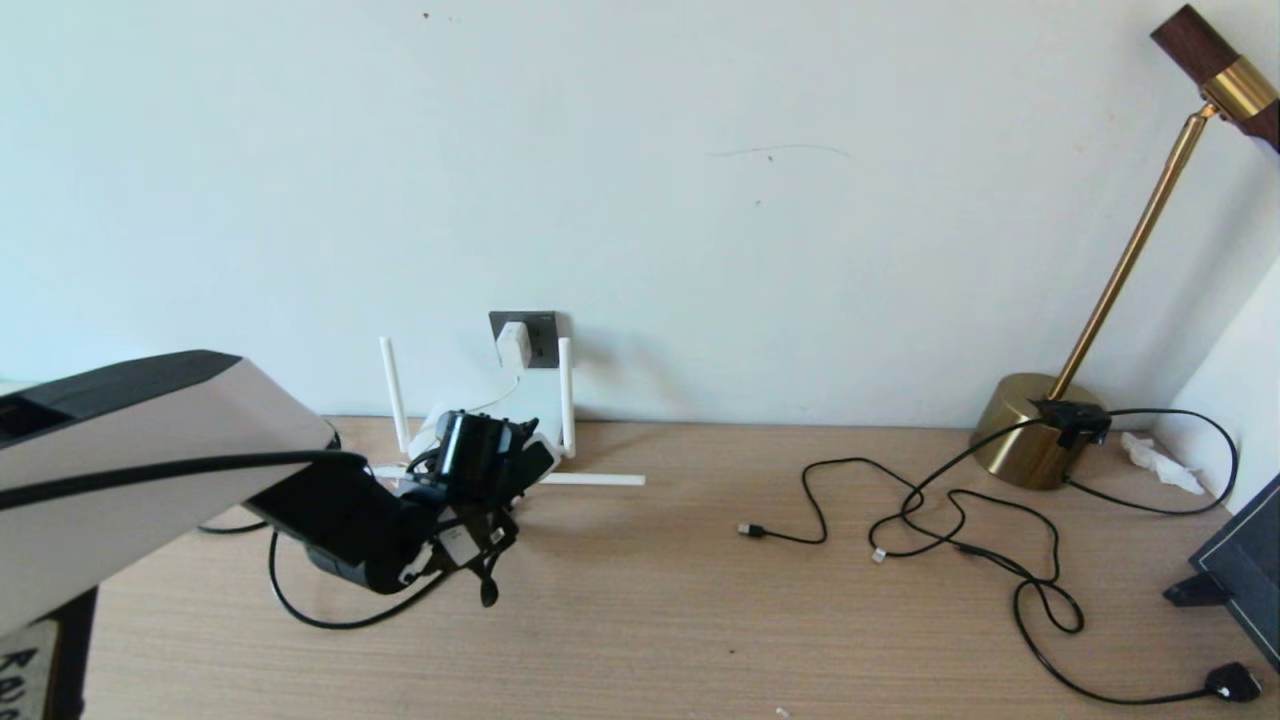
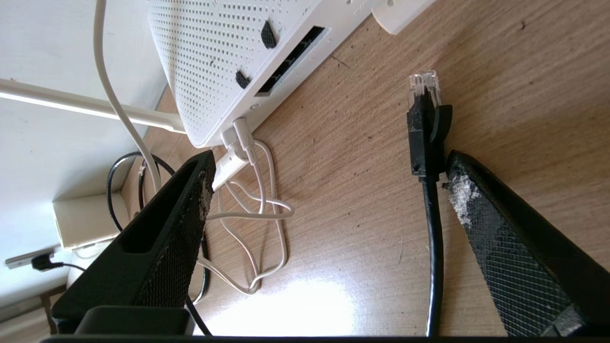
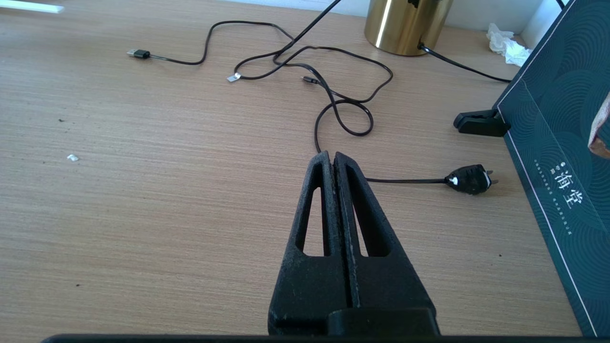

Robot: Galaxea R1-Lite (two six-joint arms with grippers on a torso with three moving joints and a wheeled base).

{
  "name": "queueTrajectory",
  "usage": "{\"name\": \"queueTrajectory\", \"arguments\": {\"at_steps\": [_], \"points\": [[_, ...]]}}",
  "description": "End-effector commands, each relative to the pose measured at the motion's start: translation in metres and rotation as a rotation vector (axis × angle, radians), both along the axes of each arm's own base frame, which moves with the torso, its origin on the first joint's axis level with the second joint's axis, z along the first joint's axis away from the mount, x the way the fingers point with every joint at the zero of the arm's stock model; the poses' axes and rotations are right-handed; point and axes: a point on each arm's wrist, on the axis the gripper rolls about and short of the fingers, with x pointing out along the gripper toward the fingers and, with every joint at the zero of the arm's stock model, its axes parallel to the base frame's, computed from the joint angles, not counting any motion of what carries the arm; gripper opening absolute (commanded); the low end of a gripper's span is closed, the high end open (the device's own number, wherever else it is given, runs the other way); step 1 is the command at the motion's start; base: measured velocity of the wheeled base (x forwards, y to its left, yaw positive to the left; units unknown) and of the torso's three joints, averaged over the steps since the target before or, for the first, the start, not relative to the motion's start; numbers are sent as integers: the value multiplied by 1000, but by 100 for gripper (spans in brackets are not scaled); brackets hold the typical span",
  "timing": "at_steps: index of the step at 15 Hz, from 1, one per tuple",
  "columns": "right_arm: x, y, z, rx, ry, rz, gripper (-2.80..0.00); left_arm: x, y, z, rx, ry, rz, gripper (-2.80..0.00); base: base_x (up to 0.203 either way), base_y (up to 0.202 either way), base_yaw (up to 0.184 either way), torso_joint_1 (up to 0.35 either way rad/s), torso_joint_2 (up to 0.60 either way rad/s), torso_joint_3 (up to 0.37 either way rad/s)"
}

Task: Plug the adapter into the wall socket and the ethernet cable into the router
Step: Hand it to the other hand

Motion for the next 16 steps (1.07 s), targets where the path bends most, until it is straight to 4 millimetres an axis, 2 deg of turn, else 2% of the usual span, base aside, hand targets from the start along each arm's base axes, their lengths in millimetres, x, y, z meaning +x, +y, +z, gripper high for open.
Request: {"name": "queueTrajectory", "arguments": {"at_steps": [1, 8, 9, 16], "points": [[0, 0, 0, 0, 1, 1, -280, 2, -1, -6, 7, 12, -2, 0, 0, 0, 0, 0, 0, 0], [0, 0, 0, 0, 1, 1, -280, 0, 2, -10, -19, 61, -15, 0, 0, 0, 0, 0, 0, 0], [0, 0, 0, 0, 1, 1, -280, 0, 2, -10, -19, 61, -15, -280, 0, 0, 0, 0, 0, 0], [0, 0, 0, 0, 1, 1, -280, 1, 3, -13, -18, 69, -16, -280, 0, 0, 0, 0, 0, 0]]}}
